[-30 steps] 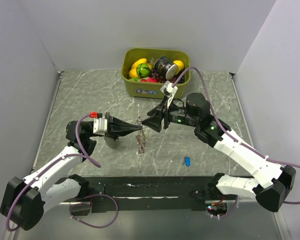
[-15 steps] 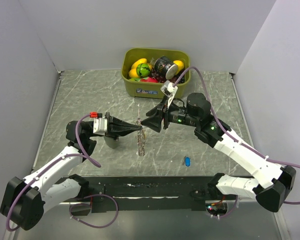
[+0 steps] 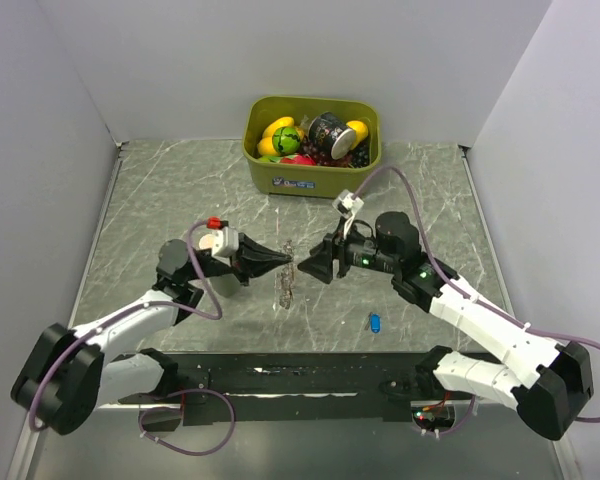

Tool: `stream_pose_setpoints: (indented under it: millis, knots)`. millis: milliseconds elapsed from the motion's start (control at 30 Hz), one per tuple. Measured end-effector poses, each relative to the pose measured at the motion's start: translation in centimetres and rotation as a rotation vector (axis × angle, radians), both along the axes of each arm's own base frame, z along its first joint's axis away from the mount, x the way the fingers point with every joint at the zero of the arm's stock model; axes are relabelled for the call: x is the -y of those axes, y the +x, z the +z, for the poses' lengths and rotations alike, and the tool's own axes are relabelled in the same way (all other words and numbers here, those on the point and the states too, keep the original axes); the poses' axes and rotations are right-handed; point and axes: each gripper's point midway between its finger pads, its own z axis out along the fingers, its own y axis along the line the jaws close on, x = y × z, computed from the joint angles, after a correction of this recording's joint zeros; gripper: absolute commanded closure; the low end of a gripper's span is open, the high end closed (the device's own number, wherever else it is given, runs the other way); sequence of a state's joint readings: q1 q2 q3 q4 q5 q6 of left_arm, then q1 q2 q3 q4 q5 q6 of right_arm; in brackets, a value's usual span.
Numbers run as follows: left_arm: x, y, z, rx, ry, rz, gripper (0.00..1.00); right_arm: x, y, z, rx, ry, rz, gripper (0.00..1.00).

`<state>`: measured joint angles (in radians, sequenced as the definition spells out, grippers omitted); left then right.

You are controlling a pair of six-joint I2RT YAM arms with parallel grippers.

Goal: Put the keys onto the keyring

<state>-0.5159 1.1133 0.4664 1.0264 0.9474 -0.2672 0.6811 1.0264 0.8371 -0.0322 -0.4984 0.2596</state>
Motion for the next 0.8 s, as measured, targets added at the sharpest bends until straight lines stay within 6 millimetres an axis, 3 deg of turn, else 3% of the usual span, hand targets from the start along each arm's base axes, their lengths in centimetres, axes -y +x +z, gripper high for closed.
stream_pose_setpoints:
  millis: [133, 367, 467, 633, 800]
  knots:
    - [0.8, 0.7, -3.8, -0.110, 0.029, 0.028, 0.99, 1.0, -0.3, -2.9, -0.052, -0.018, -0.011, 0.34]
    - [1.8, 0.9, -11.7, -0.350, 0.106, 0.043, 0.99, 0.7, -1.1, -3.3, -0.051, 0.053, 0.090, 0.40]
    - [2.2, 1.2, -12.6, -0.397, 0.094, 0.032, 0.99, 0.6, -1.0, -4.0, -0.062, 0.077, 0.136, 0.41]
    - [2.5, 0.2, -17.6, -0.584, 0.195, 0.006, 0.99, 0.6, -1.3, -5.7, -0.117, 0.070, 0.178, 0.46]
    - [2.6, -0.2, -18.0, -0.594, 0.208, -0.010, 0.99, 0.5, -1.3, -6.1, -0.127, 0.069, 0.191, 0.48]
